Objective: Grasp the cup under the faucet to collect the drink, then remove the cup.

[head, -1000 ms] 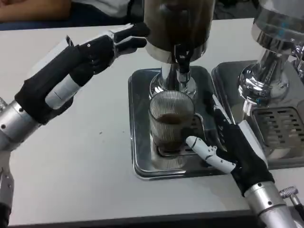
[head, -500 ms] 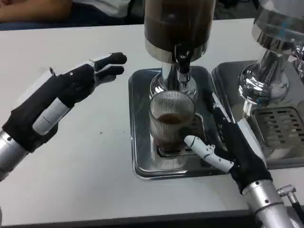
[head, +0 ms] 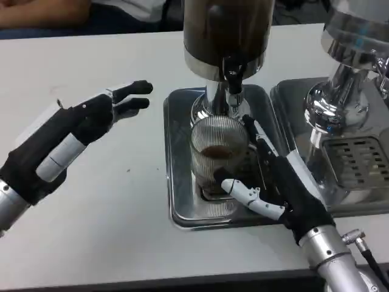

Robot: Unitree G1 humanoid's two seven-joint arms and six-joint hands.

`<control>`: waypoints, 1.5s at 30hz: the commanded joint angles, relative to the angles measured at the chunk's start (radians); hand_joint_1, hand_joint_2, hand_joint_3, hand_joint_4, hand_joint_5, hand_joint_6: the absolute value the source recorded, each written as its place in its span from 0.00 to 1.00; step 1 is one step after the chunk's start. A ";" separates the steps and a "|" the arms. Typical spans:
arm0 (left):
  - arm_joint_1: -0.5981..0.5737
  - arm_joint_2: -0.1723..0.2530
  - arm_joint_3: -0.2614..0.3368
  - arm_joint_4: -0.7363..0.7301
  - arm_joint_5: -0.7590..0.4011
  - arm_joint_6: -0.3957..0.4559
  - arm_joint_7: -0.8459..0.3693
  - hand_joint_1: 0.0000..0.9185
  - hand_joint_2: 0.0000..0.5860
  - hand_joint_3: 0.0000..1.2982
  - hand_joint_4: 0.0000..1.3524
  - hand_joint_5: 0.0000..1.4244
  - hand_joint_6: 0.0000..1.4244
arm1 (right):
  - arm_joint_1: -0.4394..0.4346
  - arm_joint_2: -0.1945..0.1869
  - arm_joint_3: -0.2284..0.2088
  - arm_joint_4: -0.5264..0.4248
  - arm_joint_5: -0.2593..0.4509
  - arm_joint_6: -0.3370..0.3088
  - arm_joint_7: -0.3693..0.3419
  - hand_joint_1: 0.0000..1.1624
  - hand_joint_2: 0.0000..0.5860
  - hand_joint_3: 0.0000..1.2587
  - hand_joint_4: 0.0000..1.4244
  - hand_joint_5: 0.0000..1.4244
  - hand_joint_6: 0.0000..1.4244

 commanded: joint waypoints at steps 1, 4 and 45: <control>0.020 0.017 0.005 0.008 0.019 0.005 0.012 0.04 0.15 0.17 0.06 0.10 0.08 | -0.025 0.001 0.008 0.024 -0.027 0.002 -0.021 0.49 0.37 0.00 0.00 0.00 0.00; 0.029 0.020 0.004 0.006 0.020 0.006 0.016 0.04 0.15 0.17 0.07 0.10 0.08 | -0.038 0.009 0.009 0.050 -0.035 -0.004 -0.033 0.49 0.37 0.00 0.00 0.00 0.00; 0.082 0.057 0.007 -0.006 0.047 0.032 0.048 0.03 0.19 0.23 0.12 0.12 0.10 | -0.210 0.131 0.079 0.449 -0.120 -0.127 -0.271 0.59 0.35 0.00 0.09 0.21 0.29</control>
